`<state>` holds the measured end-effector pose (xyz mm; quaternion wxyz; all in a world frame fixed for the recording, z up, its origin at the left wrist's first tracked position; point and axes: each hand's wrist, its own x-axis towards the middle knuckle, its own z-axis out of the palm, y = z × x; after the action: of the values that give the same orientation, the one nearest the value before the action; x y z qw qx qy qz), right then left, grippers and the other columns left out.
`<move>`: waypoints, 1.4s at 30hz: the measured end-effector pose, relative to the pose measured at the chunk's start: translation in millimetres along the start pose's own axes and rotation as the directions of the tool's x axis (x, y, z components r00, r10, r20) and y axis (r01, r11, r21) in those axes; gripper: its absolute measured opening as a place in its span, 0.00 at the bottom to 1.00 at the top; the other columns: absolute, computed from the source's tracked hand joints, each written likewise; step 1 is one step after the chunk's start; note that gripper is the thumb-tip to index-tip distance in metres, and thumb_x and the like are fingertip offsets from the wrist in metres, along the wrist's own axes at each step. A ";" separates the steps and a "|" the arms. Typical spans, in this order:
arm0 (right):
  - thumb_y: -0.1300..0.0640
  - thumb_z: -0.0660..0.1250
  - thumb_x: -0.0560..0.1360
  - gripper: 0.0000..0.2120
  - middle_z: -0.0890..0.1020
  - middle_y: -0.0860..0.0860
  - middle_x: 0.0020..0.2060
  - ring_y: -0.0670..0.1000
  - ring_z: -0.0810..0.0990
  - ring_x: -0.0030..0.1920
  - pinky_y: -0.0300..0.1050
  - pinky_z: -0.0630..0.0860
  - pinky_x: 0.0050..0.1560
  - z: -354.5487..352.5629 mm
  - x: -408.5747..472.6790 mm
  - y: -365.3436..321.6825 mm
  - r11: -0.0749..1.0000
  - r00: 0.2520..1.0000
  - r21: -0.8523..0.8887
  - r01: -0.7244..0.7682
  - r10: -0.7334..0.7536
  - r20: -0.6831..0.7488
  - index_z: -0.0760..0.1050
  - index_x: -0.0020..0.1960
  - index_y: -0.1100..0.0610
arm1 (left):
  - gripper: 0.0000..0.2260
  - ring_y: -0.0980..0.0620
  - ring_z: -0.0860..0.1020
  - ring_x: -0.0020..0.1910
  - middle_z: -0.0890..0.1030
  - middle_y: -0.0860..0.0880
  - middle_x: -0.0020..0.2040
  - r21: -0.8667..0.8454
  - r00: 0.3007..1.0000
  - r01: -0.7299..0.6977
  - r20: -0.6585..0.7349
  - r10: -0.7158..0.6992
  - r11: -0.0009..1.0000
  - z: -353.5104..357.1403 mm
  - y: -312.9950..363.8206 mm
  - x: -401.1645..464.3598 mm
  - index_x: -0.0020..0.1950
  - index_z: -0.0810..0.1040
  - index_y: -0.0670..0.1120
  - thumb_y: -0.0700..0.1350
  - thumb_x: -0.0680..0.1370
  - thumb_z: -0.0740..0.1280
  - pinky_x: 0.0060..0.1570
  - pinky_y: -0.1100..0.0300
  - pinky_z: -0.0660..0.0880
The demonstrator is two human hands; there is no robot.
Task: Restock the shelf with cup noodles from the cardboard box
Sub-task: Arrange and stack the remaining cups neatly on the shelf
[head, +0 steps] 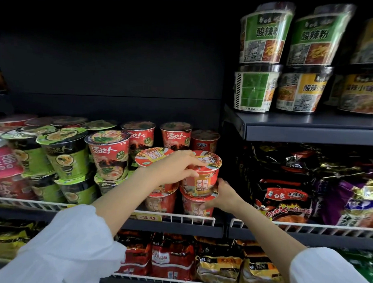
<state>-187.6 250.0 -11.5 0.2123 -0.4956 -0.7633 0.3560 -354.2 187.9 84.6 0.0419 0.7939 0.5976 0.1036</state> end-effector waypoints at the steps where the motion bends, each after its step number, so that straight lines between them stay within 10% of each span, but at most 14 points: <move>1: 0.55 0.81 0.59 0.47 0.67 0.54 0.66 0.54 0.67 0.68 0.48 0.67 0.69 -0.1 0.2 0.2 1.000 1.000 -0.002 -0.002 0.002 0.000 0.60 0.71 0.57 | 0.19 0.52 0.67 0.68 0.70 0.50 0.68 -0.005 1.000 -0.007 0.005 0.007 1.000 -1.1 -3.5 -2.2 0.70 0.70 0.57 0.49 0.78 0.65 0.67 0.55 0.66; 9: 0.57 0.81 0.60 0.49 0.69 0.53 0.65 0.52 0.70 0.66 0.45 0.72 0.65 -2.6 -3.9 -4.5 0.997 0.998 0.065 0.036 -0.039 0.047 0.56 0.72 0.56 | 0.18 0.54 0.72 0.60 0.72 0.53 0.61 0.005 0.991 0.053 -0.125 -0.053 0.999 1.2 11.6 -5.3 0.61 0.75 0.54 0.58 0.73 0.69 0.56 0.57 0.72; 15: 0.63 0.76 0.67 0.54 0.68 0.42 0.60 0.33 0.71 0.51 0.21 0.72 0.42 -21.7 -19.8 -25.7 0.910 0.985 0.390 0.144 -0.169 0.030 0.39 0.76 0.50 | 0.15 0.56 0.71 0.55 0.71 0.55 0.58 0.015 0.993 0.045 -0.109 -0.043 0.999 -2.6 8.7 -3.5 0.58 0.75 0.56 0.57 0.74 0.68 0.52 0.59 0.71; 22: 0.63 0.66 0.73 0.37 0.72 0.53 0.64 0.47 0.75 0.56 0.37 0.73 0.44 -29.2 -9.6 -28.2 0.826 0.992 0.553 0.107 -0.122 -0.011 0.52 0.76 0.52 | 0.11 0.48 0.78 0.44 0.78 0.49 0.43 -0.095 0.986 0.098 -0.126 -0.110 0.991 -10.4 0.8 14.8 0.43 0.77 0.55 0.56 0.79 0.59 0.47 0.50 0.76; 28: 0.54 0.61 0.65 0.33 0.73 0.50 0.61 0.41 0.74 0.52 0.30 0.72 0.42 -45.7 10.0 -48.0 0.732 0.970 0.639 0.235 -0.133 -0.204 0.66 0.70 0.53 | 0.10 0.52 0.78 0.47 0.80 0.50 0.51 -0.040 0.968 0.150 -0.196 -0.155 0.988 -9.4 -5.7 47.8 0.57 0.78 0.48 0.48 0.80 0.60 0.49 0.52 0.78; 35: 0.61 0.60 0.77 0.11 0.78 0.57 0.58 0.51 0.77 0.50 0.42 0.74 0.47 -55.8 72.0 -63.3 0.936 0.969 0.339 0.096 -0.010 -0.246 0.71 0.59 0.55 | 0.19 0.43 0.69 0.67 0.71 0.40 0.68 -0.071 0.962 0.229 -0.135 -0.236 0.971 -13.7 -6.8 106.3 0.70 0.67 0.39 0.37 0.79 0.58 0.65 0.56 0.67; 42: 0.57 0.60 0.79 0.25 0.60 0.52 0.74 0.53 0.58 0.75 0.38 0.54 0.72 -69.3 114.7 -70.3 0.945 0.977 -0.288 0.155 -0.190 -0.097 0.60 0.75 0.54 | 0.13 0.44 0.76 0.60 0.76 0.40 0.62 0.038 0.957 0.287 0.040 -0.289 0.957 -5.7 -14.2 129.0 0.63 0.73 0.37 0.36 0.80 0.57 0.55 0.58 0.71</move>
<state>-231.3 359.3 83.7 0.2177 -0.4728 -0.8316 0.1935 -334.7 315.1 102.2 0.0572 0.7012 0.7073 0.0689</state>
